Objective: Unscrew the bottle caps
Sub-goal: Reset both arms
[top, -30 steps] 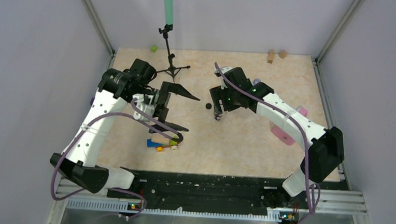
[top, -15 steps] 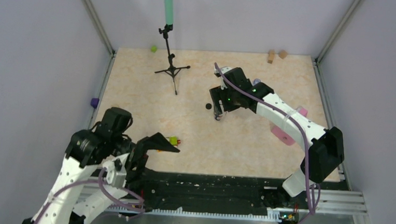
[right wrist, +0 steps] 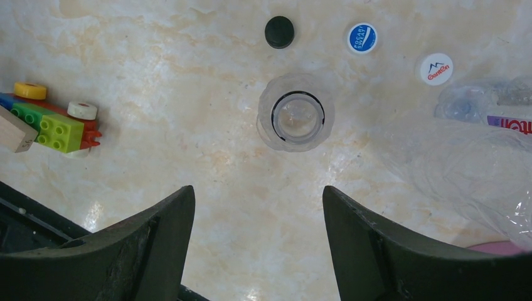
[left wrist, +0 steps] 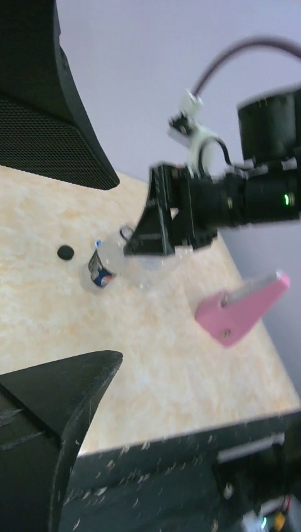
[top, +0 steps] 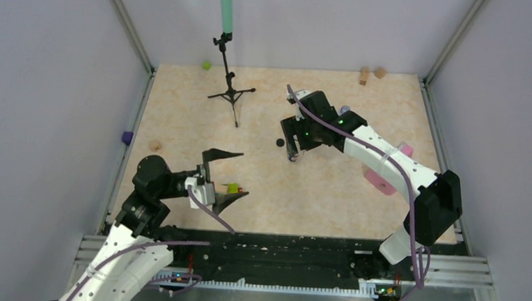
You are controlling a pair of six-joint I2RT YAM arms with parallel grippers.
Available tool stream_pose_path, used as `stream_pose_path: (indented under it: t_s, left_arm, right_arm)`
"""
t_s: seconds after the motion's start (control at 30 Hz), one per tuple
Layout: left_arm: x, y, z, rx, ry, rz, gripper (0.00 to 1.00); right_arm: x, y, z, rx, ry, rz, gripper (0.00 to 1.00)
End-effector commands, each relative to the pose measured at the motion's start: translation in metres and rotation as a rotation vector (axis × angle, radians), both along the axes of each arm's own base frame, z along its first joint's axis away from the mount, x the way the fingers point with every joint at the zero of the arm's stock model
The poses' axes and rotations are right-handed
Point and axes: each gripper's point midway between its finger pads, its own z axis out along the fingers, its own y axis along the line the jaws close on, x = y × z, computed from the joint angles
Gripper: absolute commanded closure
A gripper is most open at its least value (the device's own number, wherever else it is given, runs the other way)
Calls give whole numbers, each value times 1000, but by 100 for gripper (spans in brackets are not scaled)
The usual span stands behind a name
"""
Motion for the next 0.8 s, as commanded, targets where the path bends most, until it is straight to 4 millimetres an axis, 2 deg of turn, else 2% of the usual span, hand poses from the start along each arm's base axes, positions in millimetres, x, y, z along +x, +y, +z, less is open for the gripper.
stream_pose_path:
  t_s: [0.0,0.07,0.17,0.27,0.4,0.53,0.57,0.6,0.63,0.67,0.7,0.77]
  left_arm:
    - [39,16,67,-312,-49,254,1]
    - [49,25,73,-411,14,328,2]
    - [77,43,64,-512,156,504,1]
    - [107,65,38,-581,305,708,1]
    - [133,92,1,-676,431,923,1]
    - [141,112,-29,-711,537,1078,2]
    - [140,112,-34,-709,552,1078,2]
    - [140,109,-36,-715,558,1062,2]
    - [139,105,-40,-706,559,1042,2]
    - [139,101,-41,-704,558,1018,2]
    - [140,101,-44,-708,570,1025,2]
    - [147,114,-52,-783,652,1120,1]
  right_arm:
    - [0,4,22,38,-51,-5,27]
    - [1,4,25,46,-65,-15,27]
    - [1,-2,27,31,-82,-40,27]
    - [1,-5,36,35,-114,-57,27]
    - [-3,-13,53,65,-167,-83,27]
    - [-10,-36,58,80,-220,-190,27]
    - [-15,-41,57,95,-229,-214,27]
    - [-21,-48,48,102,-227,-233,27]
    - [-23,-53,55,141,-255,-256,27]
    - [-29,-60,46,153,-258,-281,27]
    - [-32,-67,47,177,-275,-310,27]
    - [-38,-82,43,206,-299,-377,27]
